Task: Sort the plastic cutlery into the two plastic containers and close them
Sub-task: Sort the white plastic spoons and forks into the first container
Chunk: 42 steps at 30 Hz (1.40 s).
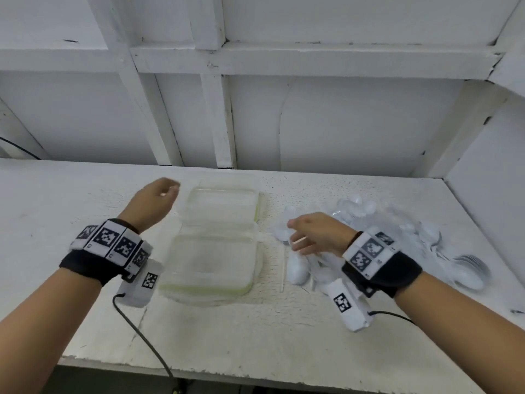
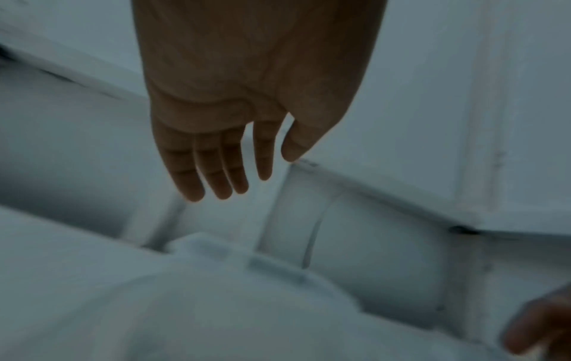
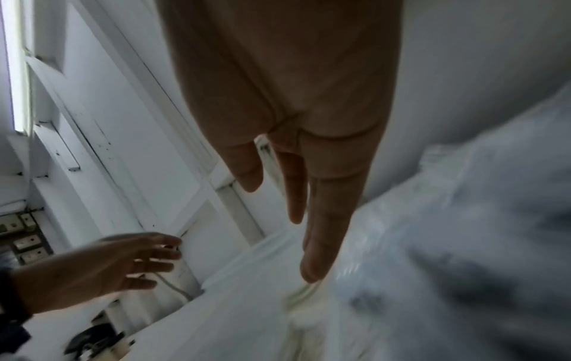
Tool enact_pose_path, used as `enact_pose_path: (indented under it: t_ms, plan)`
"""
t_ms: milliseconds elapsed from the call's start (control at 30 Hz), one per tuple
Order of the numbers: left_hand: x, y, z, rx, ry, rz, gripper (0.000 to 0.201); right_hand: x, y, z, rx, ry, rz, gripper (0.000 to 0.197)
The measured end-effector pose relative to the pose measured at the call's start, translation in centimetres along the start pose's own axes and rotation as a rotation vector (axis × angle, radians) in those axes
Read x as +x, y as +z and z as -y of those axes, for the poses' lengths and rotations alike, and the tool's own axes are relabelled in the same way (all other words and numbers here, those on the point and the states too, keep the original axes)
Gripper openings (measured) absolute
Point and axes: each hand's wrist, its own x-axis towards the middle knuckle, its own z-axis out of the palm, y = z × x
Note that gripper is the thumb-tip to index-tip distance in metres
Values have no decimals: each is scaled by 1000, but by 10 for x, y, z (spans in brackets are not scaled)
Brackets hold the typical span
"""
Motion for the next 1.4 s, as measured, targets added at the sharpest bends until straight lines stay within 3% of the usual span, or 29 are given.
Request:
enact_pose_path:
  t_ms: [67, 200, 300, 367, 433, 500, 600, 733, 900, 967, 1067, 1133, 1300, 1367, 1400]
  plan:
    - [-11, 12, -43, -150, 121, 22, 24, -14, -30, -10, -26, -40, -99, 29]
    - [-37, 72, -118, -320, 207, 331, 16, -37, -64, -38, -58, -55, -290, 18]
    - [-50, 132, -138, -45, 201, 655, 20, -46, -63, -59, -245, -70, -265, 19]
    - [-58, 161, -136, 250, 246, 764, 16, -50, -54, -70, -442, -117, -158, 22]
    - [-64, 179, -126, 411, 302, 778, 21, -52, -42, -80, -664, -165, -57, 27]
    - [-66, 187, -112, 428, 363, 759, 33, -48, -29, -92, -906, -206, -24, 36]
    - [-65, 186, -100, 395, 428, 714, 45, -40, -17, -103, -1192, -295, -109, 47]
    - [-66, 183, -91, 363, 449, 678, 51, -26, -19, -107, -1361, -402, -174, 57]
    - [-74, 185, -88, 307, 457, 637, 47, -21, -29, -104, -1377, -402, -104, 50]
    - [-74, 185, -90, 302, 433, 634, 47, -18, -35, -107, -1364, -393, -194, 52]
    - [-73, 185, -93, 296, 398, 633, 47, -18, -40, -106, -1289, -405, -190, 50]
    - [-72, 184, -93, 280, 382, 621, 45, -18, -42, -108, -1258, -540, -209, 39]
    - [-69, 180, -92, 259, 350, 608, 36, -19, -41, -101, -1106, -820, -441, 24]
    - [-67, 179, -91, 272, 345, 606, 37, -19, -38, -98, -1178, -817, -397, 19]
    - [-66, 179, -90, 278, 343, 605, 37, -18, -36, -101, -1244, -794, -335, 32]
